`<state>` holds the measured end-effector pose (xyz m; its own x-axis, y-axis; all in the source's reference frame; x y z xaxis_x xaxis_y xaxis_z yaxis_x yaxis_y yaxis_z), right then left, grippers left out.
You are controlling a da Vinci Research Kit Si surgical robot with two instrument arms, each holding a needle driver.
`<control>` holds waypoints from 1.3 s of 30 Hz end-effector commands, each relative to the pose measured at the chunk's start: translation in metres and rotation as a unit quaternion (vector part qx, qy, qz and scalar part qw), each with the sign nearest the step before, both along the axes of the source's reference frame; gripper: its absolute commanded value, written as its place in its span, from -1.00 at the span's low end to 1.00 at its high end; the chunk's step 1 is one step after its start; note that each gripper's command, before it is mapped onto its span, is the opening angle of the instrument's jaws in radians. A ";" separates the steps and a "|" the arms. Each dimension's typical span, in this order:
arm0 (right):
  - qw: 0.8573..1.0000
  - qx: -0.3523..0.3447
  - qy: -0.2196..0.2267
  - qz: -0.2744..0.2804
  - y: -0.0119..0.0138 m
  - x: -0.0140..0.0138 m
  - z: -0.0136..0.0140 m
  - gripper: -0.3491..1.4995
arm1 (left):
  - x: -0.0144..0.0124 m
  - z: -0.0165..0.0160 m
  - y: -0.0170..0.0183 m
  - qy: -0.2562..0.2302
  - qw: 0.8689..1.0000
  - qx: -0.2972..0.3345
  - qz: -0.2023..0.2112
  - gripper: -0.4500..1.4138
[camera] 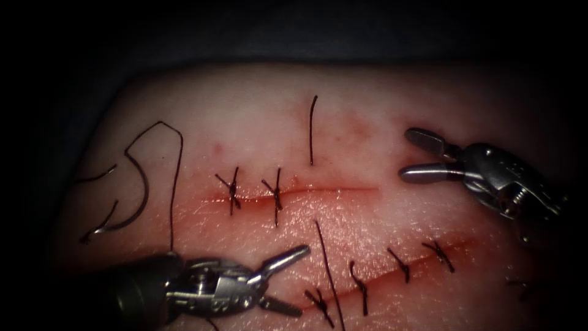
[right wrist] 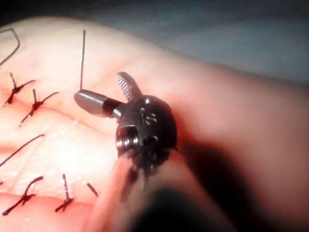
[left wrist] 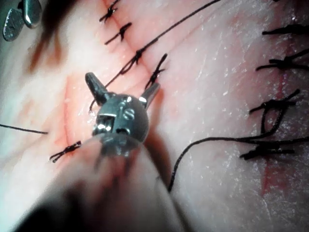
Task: Wound Closure
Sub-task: Pick up thread with left needle holder
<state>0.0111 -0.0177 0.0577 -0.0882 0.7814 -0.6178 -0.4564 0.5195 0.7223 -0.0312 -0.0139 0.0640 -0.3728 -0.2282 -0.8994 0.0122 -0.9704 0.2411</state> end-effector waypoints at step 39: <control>1.000 -0.006 -0.007 0.004 0.0003 0.0020 0.0027 0.54 | -0.0063 -0.0006 -0.0042 -0.061 0.996 -0.037 0.053 -0.19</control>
